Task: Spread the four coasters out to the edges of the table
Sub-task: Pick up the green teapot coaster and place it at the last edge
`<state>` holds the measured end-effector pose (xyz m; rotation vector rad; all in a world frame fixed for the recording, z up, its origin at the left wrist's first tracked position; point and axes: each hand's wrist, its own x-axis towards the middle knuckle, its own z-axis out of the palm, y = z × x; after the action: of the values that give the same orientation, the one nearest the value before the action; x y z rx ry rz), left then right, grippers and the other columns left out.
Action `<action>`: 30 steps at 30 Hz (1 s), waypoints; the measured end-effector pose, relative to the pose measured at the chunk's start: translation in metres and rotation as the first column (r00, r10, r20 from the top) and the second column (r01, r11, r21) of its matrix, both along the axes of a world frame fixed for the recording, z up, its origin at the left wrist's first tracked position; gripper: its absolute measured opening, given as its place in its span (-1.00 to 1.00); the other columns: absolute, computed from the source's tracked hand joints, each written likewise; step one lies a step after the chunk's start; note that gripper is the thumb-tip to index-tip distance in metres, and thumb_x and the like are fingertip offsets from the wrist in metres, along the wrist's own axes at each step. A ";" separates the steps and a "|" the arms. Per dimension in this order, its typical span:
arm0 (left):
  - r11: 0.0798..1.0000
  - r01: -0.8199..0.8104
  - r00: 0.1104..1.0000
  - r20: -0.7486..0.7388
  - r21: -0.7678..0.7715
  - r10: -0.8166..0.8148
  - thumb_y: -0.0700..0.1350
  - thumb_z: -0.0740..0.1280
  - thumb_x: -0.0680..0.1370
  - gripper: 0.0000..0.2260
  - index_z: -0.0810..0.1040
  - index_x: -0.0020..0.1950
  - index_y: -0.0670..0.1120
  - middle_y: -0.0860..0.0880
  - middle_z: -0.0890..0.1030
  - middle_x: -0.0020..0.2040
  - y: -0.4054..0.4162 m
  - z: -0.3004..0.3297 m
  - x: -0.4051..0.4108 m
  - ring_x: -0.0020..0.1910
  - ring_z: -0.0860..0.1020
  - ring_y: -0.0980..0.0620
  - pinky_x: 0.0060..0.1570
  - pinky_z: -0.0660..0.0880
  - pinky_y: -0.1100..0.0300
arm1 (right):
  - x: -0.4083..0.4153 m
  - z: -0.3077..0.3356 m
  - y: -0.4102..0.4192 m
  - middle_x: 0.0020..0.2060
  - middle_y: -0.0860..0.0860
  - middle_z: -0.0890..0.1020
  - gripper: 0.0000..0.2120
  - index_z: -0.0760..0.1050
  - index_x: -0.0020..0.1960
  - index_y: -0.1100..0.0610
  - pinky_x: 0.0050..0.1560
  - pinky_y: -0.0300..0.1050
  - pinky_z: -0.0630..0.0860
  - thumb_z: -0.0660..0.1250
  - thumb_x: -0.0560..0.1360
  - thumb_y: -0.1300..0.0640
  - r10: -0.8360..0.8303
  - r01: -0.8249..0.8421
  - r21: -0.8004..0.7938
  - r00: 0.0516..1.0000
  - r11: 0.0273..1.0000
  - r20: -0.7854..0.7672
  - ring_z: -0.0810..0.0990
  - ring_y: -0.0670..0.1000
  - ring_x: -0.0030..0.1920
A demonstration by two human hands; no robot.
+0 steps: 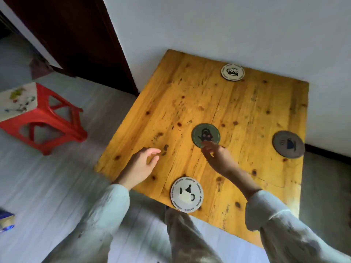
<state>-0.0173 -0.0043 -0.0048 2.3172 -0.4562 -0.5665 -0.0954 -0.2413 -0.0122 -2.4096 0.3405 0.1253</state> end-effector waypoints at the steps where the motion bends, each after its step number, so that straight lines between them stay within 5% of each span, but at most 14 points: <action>1: 0.999 0.039 0.999 -0.022 0.021 -0.039 -0.14 0.22 0.56 -0.74 0.50 0.23 -0.09 -0.05 0.57 0.20 -0.004 -0.002 0.017 0.16 0.49 0.06 0.18 0.38 0.23 | 0.009 -0.004 -0.001 0.11 0.19 0.65 -0.70 0.46 0.27 0.22 0.06 0.00 0.56 0.20 0.56 0.18 -0.043 0.043 0.008 0.999 0.999 -0.002 0.64 0.16 0.06; 13: 0.932 0.341 0.914 -0.273 0.119 -0.300 -0.08 0.17 0.59 -0.69 0.40 0.33 0.00 -0.04 0.48 0.34 -0.069 -0.054 0.123 0.31 0.43 0.00 0.21 0.39 0.19 | 0.077 -0.057 -0.037 0.19 0.23 0.57 -0.69 0.47 0.26 0.23 0.04 0.05 0.58 0.23 0.54 0.18 -0.448 0.446 -0.060 0.872 0.893 -0.197 0.60 0.22 0.06; 20: 0.910 0.400 0.823 -0.478 0.105 -0.306 -0.07 0.14 0.60 -0.58 0.20 0.46 0.05 -0.07 0.28 0.48 -0.112 -0.107 0.142 0.46 0.25 -0.06 0.36 0.28 0.04 | 0.113 -0.112 -0.065 0.43 0.18 0.30 -0.50 0.20 0.45 0.17 0.32 0.14 0.34 0.21 0.54 0.11 -0.608 0.612 -0.132 0.691 0.780 -0.390 0.27 0.23 0.39; 27: 0.979 0.205 0.775 -0.615 0.022 -0.149 -0.15 0.14 0.60 -0.57 0.18 0.47 -0.01 -0.01 0.32 0.45 -0.134 -0.123 0.146 0.38 0.33 0.00 0.34 0.30 0.04 | 0.127 -0.130 -0.047 0.27 0.24 0.38 -0.54 0.29 0.37 0.25 0.21 0.14 0.46 0.27 0.51 0.17 -0.653 0.605 -0.248 0.682 0.757 -0.328 0.35 0.24 0.27; 30: 0.997 -0.064 0.649 -0.760 -0.042 0.010 -0.21 0.15 0.59 -0.56 0.19 0.46 -0.06 -0.05 0.35 0.43 -0.149 -0.125 0.143 0.26 0.41 0.03 0.29 0.39 0.07 | 0.132 -0.131 -0.045 0.23 0.25 0.37 -0.57 0.32 0.32 0.27 0.22 0.17 0.42 0.29 0.48 0.22 -0.709 0.679 -0.228 0.612 0.698 -0.349 0.33 0.26 0.25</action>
<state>0.1256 -0.1536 -0.1301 1.7819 -0.0070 -1.3998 0.0362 -0.2865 -0.1431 -2.1167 1.4869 0.2708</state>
